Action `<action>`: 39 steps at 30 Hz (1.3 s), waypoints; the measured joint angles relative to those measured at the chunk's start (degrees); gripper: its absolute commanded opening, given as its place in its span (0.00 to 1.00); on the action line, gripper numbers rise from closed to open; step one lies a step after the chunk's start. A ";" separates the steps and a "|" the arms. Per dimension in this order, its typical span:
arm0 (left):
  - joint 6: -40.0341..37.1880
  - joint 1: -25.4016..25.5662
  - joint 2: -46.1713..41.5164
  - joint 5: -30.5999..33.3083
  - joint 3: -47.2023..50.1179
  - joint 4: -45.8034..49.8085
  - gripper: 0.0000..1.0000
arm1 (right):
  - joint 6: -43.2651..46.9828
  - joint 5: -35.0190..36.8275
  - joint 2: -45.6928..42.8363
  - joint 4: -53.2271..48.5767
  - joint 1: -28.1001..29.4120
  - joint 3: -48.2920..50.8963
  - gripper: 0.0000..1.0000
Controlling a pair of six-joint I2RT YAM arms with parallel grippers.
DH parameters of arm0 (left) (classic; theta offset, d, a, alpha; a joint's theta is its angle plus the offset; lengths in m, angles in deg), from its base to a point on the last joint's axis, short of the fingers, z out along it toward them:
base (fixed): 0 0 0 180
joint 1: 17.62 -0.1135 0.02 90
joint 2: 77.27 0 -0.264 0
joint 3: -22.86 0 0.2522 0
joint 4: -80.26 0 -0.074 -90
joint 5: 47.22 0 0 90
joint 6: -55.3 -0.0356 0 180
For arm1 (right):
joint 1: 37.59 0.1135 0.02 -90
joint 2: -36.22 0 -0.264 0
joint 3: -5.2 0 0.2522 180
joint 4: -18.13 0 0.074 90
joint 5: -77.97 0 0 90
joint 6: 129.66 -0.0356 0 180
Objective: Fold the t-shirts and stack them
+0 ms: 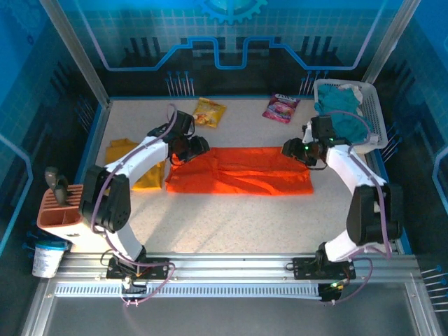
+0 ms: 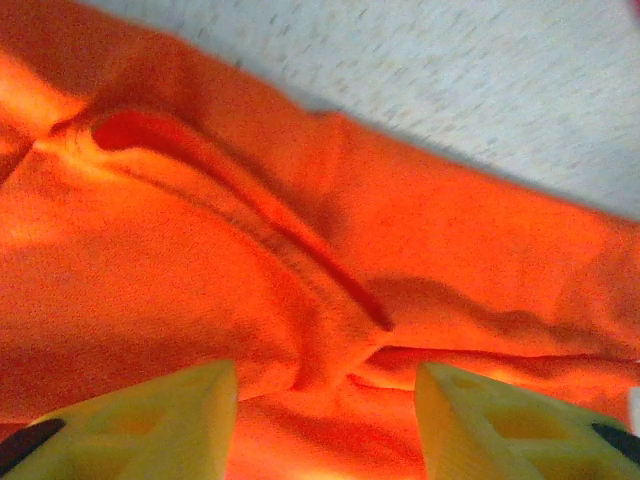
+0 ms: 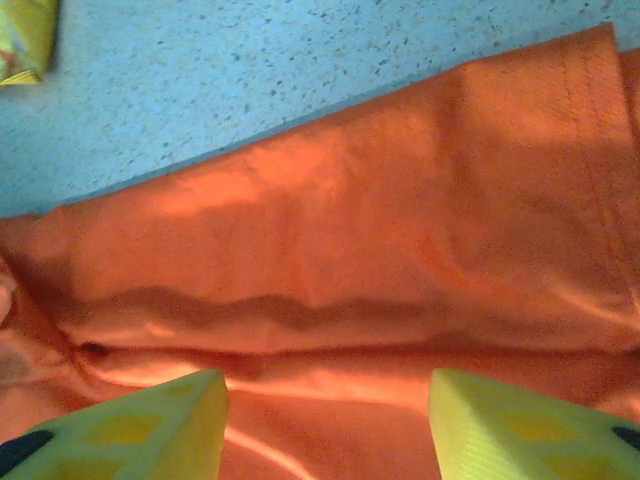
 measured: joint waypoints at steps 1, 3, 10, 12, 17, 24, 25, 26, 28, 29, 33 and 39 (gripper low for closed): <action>0.00 0.00 1.55 -0.24 0.00 -0.04 0.49 | -0.26 0.59 2.49 0.20 0.26 -1.20 0.44; -0.02 0.00 4.33 -0.63 -0.02 0.20 0.48 | -0.76 0.94 6.97 0.37 0.59 -3.30 0.41; -0.20 0.28 12.57 -1.73 -2.32 1.20 0.46 | -2.01 2.10 16.87 0.96 0.96 -5.92 0.35; -0.20 0.37 13.75 -1.99 -3.10 1.20 0.46 | -2.01 2.49 18.73 0.57 1.38 -6.56 0.34; -1.03 0.59 15.98 -2.23 -5.92 1.77 0.45 | -1.27 3.61 19.91 -0.98 2.60 -7.87 0.33; -2.97 1.88 20.35 -3.10 -12.50 3.87 0.44 | 0.85 3.78 19.80 -5.84 5.09 -8.00 0.31; -3.17 2.03 21.00 -3.28 -13.46 4.28 0.44 | 1.11 3.80 19.61 -6.36 5.38 -7.89 0.31; -3.45 2.21 21.66 -3.52 -14.49 4.66 0.44 | 1.33 3.96 19.32 -7.15 5.73 -7.69 0.32; -4.09 2.47 22.58 -3.74 -16.04 5.35 0.44 | 1.84 4.09 18.40 -8.24 6.40 -6.62 0.32; -4.28 2.62 23.02 -3.85 -16.87 5.73 0.44 | 2.05 4.09 17.66 -8.68 6.75 -5.75 0.32; -5.05 3.37 25.14 -4.48 -20.35 7.69 0.44 | 2.40 3.10 14.12 -10.49 8.46 -0.96 0.32; -6.23 5.16 30.58 -5.51 -29.51 11.04 0.43 | 0.13 0.52 6.91 -11.43 15.26 6.99 0.33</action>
